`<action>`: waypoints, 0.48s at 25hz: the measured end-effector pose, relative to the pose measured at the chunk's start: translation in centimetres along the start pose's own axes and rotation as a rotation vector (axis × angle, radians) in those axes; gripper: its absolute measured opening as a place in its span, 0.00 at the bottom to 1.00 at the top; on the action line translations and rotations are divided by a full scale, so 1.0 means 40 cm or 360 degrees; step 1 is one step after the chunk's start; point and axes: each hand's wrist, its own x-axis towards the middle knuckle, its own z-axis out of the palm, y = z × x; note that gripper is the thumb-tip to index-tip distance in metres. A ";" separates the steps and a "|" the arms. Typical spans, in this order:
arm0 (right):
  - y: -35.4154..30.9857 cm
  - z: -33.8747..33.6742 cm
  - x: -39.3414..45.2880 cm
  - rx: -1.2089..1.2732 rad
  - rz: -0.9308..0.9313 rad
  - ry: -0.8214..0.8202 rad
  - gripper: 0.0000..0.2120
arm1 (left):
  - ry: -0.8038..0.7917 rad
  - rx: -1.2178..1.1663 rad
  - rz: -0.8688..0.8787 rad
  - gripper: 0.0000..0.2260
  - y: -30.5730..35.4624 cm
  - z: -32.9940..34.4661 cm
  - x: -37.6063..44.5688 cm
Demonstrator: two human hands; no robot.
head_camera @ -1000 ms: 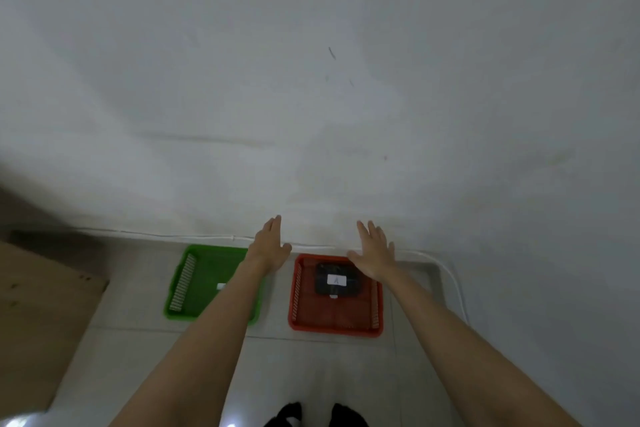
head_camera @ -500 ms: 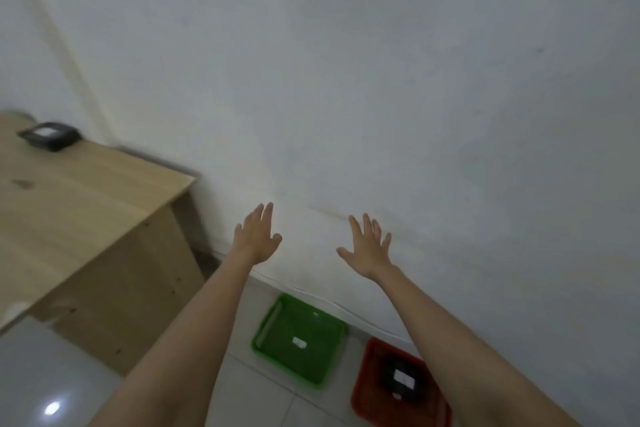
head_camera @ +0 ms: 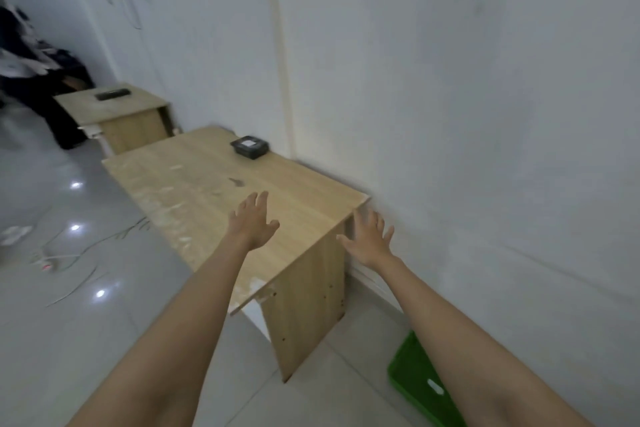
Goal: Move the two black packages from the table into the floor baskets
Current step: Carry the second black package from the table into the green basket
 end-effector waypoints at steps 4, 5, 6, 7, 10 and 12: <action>-0.190 0.093 0.116 -0.0057 -0.0126 -0.0053 0.35 | 0.0028 -0.0070 -0.0165 0.32 -0.214 -0.023 0.049; -0.225 0.118 0.147 -0.0050 -0.0140 -0.0070 0.35 | 0.0024 -0.0089 -0.0197 0.32 -0.257 -0.023 0.065; -0.260 0.144 0.179 -0.0043 -0.0149 -0.0084 0.35 | 0.0019 -0.0105 -0.0222 0.32 -0.300 -0.021 0.083; -0.291 0.171 0.216 -0.0037 -0.0153 -0.0091 0.35 | 0.0021 -0.0118 -0.0240 0.32 -0.341 -0.019 0.106; -0.402 0.251 0.353 -0.0024 -0.0154 -0.0111 0.34 | 0.0045 -0.0130 -0.0291 0.32 -0.470 -0.028 0.204; -0.484 0.292 0.445 -0.0003 -0.0159 -0.0133 0.35 | 0.0027 -0.0130 -0.0318 0.32 -0.551 -0.049 0.288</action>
